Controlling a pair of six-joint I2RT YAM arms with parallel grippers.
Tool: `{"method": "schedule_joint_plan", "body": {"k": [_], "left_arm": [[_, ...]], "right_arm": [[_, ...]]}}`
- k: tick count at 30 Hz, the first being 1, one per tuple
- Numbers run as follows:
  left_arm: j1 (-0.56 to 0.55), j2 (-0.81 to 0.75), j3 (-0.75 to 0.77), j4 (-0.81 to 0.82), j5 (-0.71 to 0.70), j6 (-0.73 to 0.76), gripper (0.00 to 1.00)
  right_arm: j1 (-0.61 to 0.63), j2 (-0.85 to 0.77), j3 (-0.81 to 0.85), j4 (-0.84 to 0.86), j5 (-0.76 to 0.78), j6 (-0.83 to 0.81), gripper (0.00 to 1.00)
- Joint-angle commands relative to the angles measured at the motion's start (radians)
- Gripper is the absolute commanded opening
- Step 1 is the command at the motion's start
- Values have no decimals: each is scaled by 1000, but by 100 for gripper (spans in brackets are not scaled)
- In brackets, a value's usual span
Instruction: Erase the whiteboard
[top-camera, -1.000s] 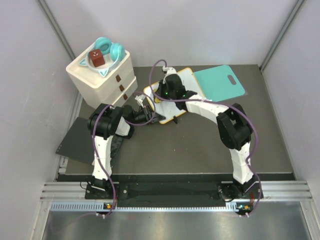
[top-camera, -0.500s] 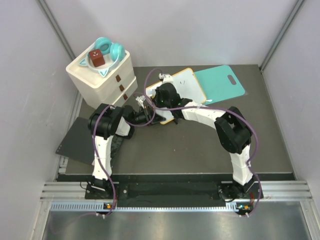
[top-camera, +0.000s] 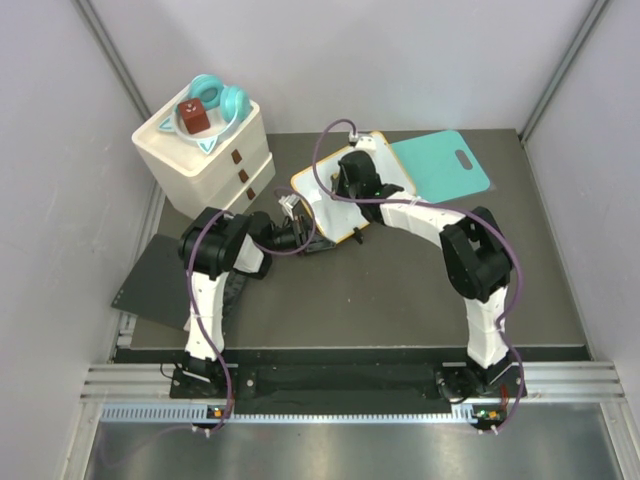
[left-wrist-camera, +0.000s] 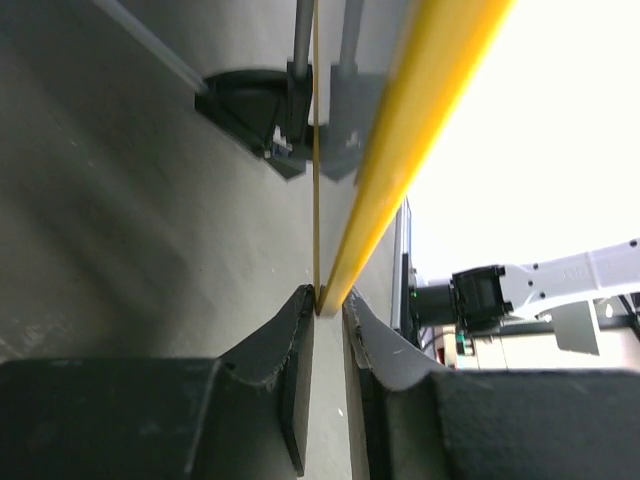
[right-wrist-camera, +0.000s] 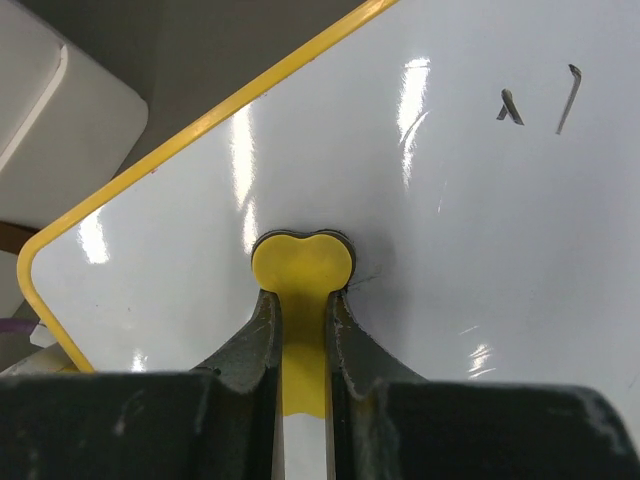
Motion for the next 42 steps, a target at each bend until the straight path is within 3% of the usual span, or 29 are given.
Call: {"method": "schedule_joint_plan", "body": {"k": [1,12,16,17,24,28,33,36,42], "left_arm": [[-40,0,-2,370,153,-18,22],[-40,-24,-20,370,135,1,23],[-38,-93,-62,370,82,26,35],[-38,-106,-66,370,50,31,42],[-35,-191,-120,333,-109,93,55],[-32,-271,-190,225,-198,204,58],[-32,-444,-250,-59,-318,418,60],[-32,-510,-261,-189,-390,500,66],[-32,-535,-247,-296,-531,531,73]], "right_arm": [[-12,15,-65,-102,-3,-27,0],[64,-37,-170,-71,-20,10,0],[61,-50,-194,-68,-2,9,0],[61,-54,-200,-66,3,8,0],[40,-93,-237,-53,6,13,0],[11,-122,-262,-42,-8,28,0],[-14,-149,-283,-42,-19,36,0],[-28,-152,-289,-42,-25,44,0],[-46,-154,-299,-19,-37,56,0]]}}
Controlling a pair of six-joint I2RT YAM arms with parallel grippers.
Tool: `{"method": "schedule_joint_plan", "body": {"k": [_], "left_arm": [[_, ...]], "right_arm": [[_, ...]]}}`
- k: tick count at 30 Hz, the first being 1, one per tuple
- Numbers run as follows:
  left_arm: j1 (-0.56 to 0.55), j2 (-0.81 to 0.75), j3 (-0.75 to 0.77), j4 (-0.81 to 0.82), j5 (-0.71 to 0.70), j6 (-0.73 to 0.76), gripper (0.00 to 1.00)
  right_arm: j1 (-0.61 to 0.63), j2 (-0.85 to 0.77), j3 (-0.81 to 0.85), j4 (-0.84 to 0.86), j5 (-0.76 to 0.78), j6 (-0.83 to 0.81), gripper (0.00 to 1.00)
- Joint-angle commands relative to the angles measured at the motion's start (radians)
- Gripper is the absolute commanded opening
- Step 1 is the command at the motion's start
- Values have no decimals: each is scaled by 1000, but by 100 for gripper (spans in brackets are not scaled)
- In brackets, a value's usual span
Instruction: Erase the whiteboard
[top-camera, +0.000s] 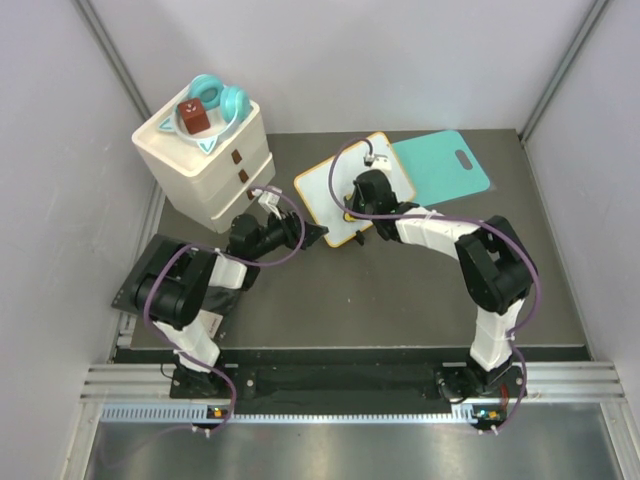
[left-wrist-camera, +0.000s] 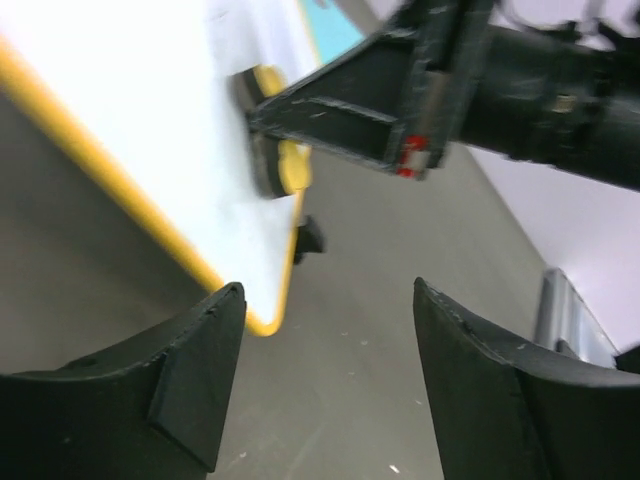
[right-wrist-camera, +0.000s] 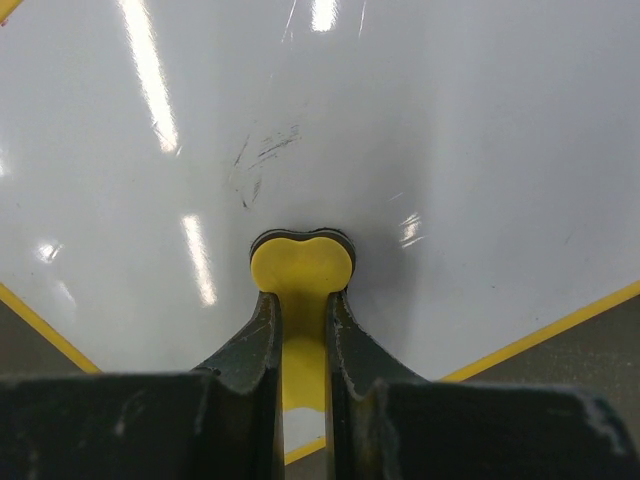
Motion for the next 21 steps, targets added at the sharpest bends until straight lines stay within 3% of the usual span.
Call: {"method": "schedule_joint_plan", "body": {"k": [1,4,10,18,21], "left_arm": [[4,-25,-3,-118,-164,78,74],[4,-20,-23,-106,-218,72,79],[4,81,5,5,-175,12,80],[-19,314,61,359,-146,-164,65],[-42,339,90,396,-138,-184,61]], "right_arm": [[-33,-3,-26,-70,2,5,0],[-44,-7,-34,-64,-8,3,0],[-59,-21,-49,-56,-18,0,0],[-65,-23,-55,-55,-34,10,0],[-73,-20,-59,-45,-46,22,0]]}}
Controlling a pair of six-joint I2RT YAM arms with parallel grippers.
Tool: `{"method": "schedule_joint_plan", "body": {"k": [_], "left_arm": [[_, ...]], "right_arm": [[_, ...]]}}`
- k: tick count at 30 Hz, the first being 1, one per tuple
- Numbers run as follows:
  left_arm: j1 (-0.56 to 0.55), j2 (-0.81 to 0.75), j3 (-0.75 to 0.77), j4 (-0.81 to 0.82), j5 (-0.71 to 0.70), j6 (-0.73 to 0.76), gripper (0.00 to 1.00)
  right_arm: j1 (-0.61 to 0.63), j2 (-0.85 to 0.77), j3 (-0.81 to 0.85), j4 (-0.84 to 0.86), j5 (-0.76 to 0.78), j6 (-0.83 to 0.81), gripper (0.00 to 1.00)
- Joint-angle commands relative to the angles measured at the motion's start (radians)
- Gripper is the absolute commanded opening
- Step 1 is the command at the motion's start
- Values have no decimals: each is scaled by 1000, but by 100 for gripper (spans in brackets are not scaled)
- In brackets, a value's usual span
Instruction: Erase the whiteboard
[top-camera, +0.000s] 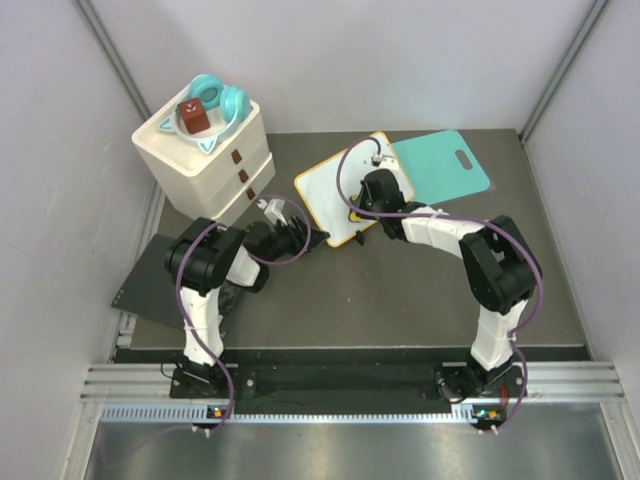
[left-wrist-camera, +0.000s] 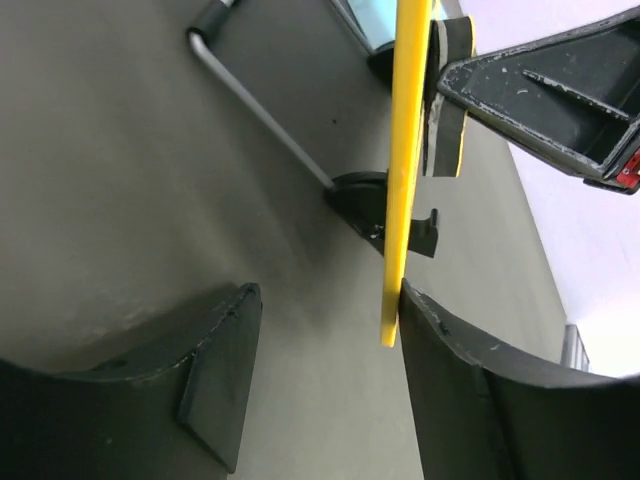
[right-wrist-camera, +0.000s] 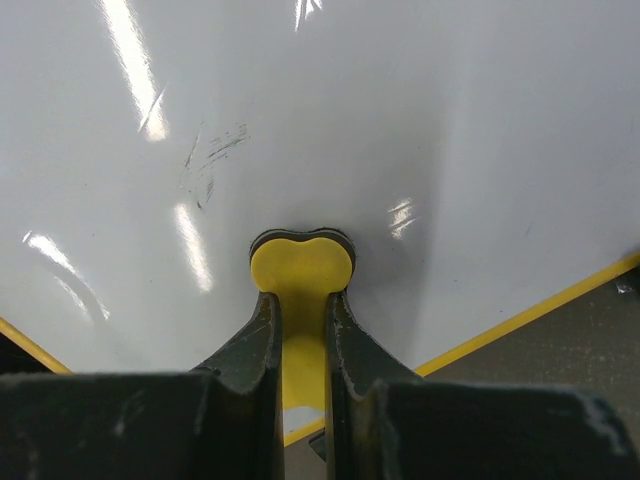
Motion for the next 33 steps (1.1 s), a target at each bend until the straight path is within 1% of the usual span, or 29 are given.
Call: {"method": "schedule_joint_plan", "body": {"k": [1,7,11,12,14,15,17,21,30,31,33], "left_arm": [[-47,31,52,275,16,-59,61],[-101,44,126,220,21,-30,61],[-110,84,157,225,13,-50,57],[-110,90,158,228,15,-53,53],[-112,95,157,235,13,-60,48],[-113,96,157,237,18,-63,40],[-113,98,157,235,24,-63,31],[-113,92,149,214,39,-51,29],[-115,41,118,128,84,10,25],[-116,32,117,117,88,22,24],[-116,23,112,90,84,30,19]], "right_arm": [[-31,-3,-30,-49,1,14,0],[-34,2,-36,-46,-6,20,0],[-36,3,-42,-45,-7,22,0],[-39,3,-45,-43,-7,22,0],[-37,2,-50,-40,-9,22,0],[-41,2,-50,-40,-9,23,0],[-45,0,-53,-35,-13,26,0],[-51,5,-42,-25,-36,20,0],[-68,94,157,-83,-64,-12,0],[-71,115,200,-116,-72,-12,0],[-82,132,235,-140,-75,-12,0]]}}
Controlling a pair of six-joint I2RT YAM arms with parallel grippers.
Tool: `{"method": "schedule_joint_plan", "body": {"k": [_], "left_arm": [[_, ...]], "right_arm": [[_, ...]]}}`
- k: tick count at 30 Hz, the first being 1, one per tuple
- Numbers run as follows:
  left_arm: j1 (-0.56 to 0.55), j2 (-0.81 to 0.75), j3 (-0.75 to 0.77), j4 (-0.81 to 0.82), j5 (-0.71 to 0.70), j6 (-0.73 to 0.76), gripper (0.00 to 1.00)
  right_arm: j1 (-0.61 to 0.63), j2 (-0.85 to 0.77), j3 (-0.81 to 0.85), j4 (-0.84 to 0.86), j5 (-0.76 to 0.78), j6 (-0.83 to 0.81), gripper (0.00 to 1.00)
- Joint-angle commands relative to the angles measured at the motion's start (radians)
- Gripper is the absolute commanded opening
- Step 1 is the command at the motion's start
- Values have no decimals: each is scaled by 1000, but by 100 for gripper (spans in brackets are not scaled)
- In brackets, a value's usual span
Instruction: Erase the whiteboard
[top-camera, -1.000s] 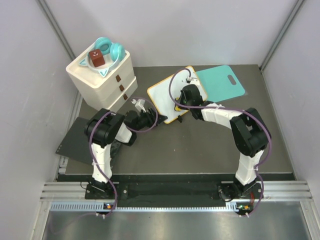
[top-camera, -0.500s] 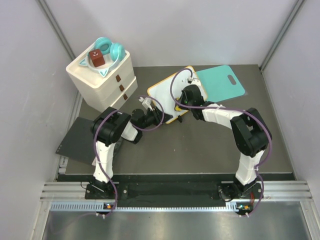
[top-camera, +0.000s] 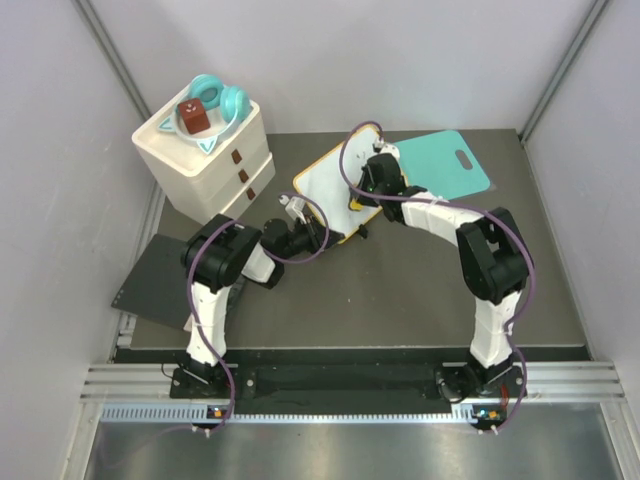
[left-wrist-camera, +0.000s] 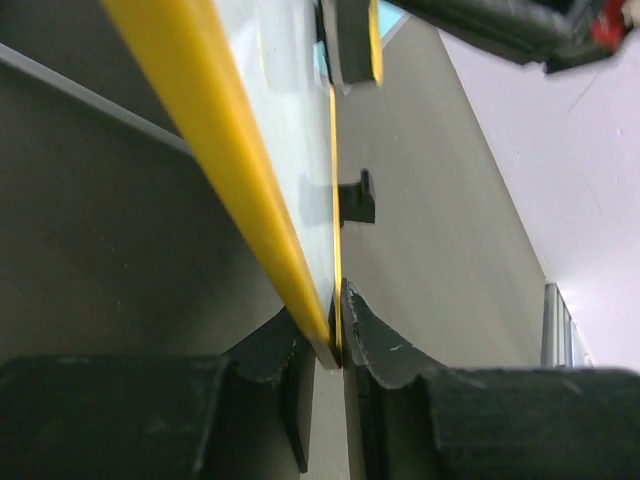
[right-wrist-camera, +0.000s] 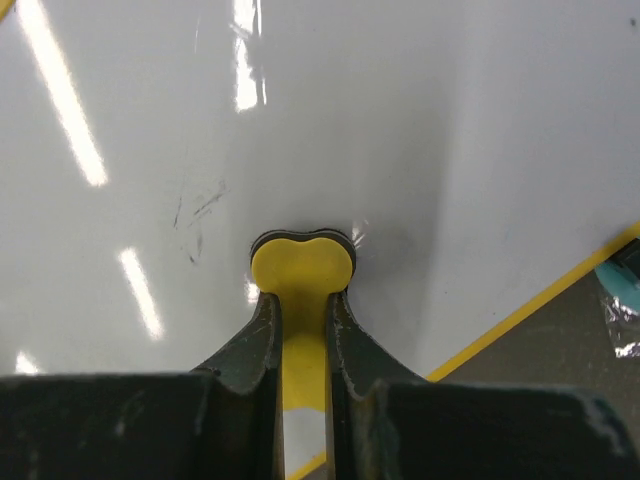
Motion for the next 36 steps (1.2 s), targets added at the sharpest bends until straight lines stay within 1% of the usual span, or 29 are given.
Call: {"method": "schedule_joint_plan", "body": {"k": [1,4,7,10,12,14,17,20,26,30,32,33,36], "left_arm": [[-8,-79,-19,51,55,59,18],[-8,-88,-24,31,68,80,13],[-8,-88,-24,31,98,94,13],[-8,-55,7,48,165,78,9],[-8,-29,18,98,186,58,0],[-8,2,56,59,203,39,0],[-11,33,75,97,243,18,0],[-11,36,79,80,249,24,0],[-11,25,56,70,256,48,0],[-11,4,42,46,268,76,0],[-11,-2,32,43,262,79,0],[-11,-5,30,42,265,84,0],[-9,-4,38,39,268,78,0]], "right_arm": [[-36,78,130,-62,-7,-16,0],[-47,76,154,-50,-14,-15,0],[-53,67,165,-48,-13,-23,0],[-58,61,165,-45,-7,-27,0],[-62,58,168,-48,-11,-32,0],[-68,55,164,-41,-11,-30,0],[-75,41,141,-14,-14,-41,0],[-81,50,148,19,-28,-58,0],[-96,148,300,-30,-71,-70,0],[-128,211,436,-63,-83,-84,0],[-136,260,493,-100,-90,-81,0],[-145,279,560,-131,-82,-81,0],[-162,331,639,-214,-82,-63,0]]}}
